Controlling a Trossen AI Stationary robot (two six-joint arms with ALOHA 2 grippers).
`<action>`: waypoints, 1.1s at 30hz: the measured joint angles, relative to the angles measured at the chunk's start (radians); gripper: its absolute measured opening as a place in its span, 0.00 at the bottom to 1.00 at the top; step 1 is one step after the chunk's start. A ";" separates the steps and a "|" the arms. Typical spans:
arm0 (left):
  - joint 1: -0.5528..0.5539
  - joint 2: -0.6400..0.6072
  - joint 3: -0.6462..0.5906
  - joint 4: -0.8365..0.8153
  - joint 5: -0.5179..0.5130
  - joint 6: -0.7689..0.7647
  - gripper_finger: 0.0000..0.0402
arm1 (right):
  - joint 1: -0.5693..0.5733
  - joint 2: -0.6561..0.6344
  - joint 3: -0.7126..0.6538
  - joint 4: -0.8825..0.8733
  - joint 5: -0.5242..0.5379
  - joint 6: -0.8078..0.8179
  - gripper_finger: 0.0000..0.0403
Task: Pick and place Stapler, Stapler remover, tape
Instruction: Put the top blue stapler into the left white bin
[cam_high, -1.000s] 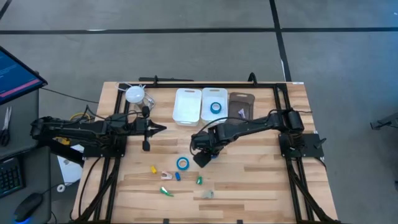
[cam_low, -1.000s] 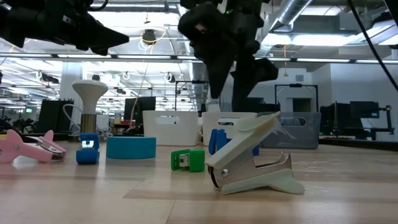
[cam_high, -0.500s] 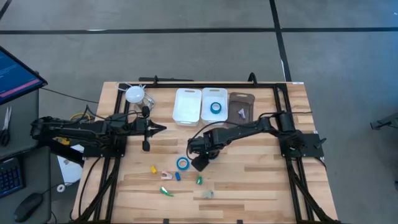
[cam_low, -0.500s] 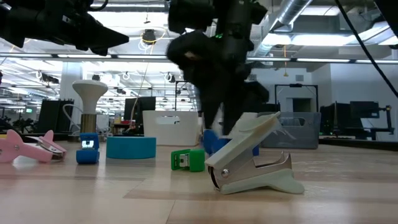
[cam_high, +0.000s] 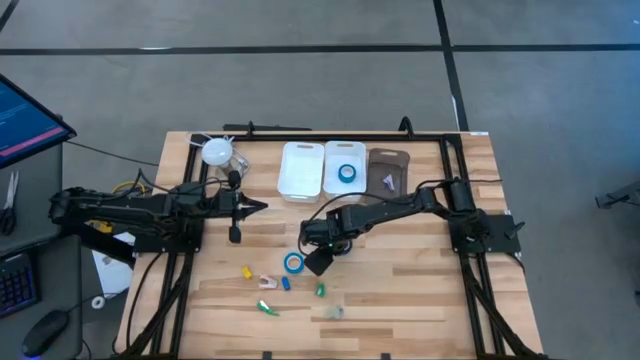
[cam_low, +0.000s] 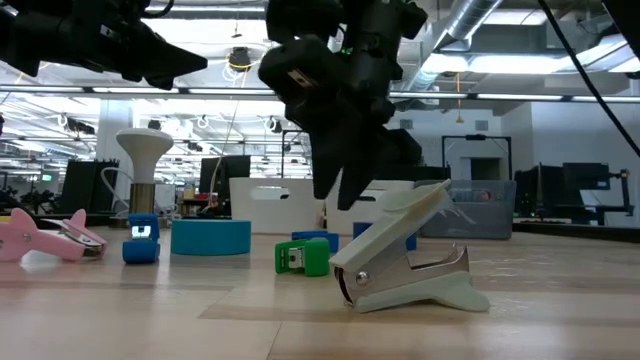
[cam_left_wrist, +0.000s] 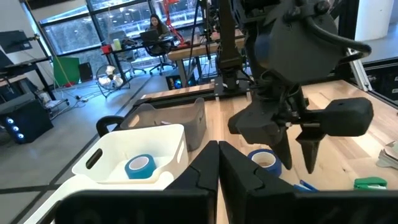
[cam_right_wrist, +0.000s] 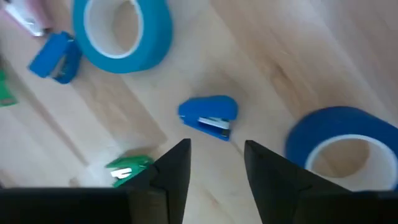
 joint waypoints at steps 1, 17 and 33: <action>0.000 0.000 0.000 0.000 0.000 0.000 0.01 | 0.000 0.000 0.000 0.009 -0.013 -0.001 0.35; 0.000 0.000 0.000 -0.001 0.000 0.000 0.01 | 0.016 0.000 0.000 0.034 -0.004 -0.716 0.53; 0.000 0.000 0.000 -0.002 0.000 0.000 0.01 | 0.040 0.093 0.001 0.026 0.116 -1.192 0.57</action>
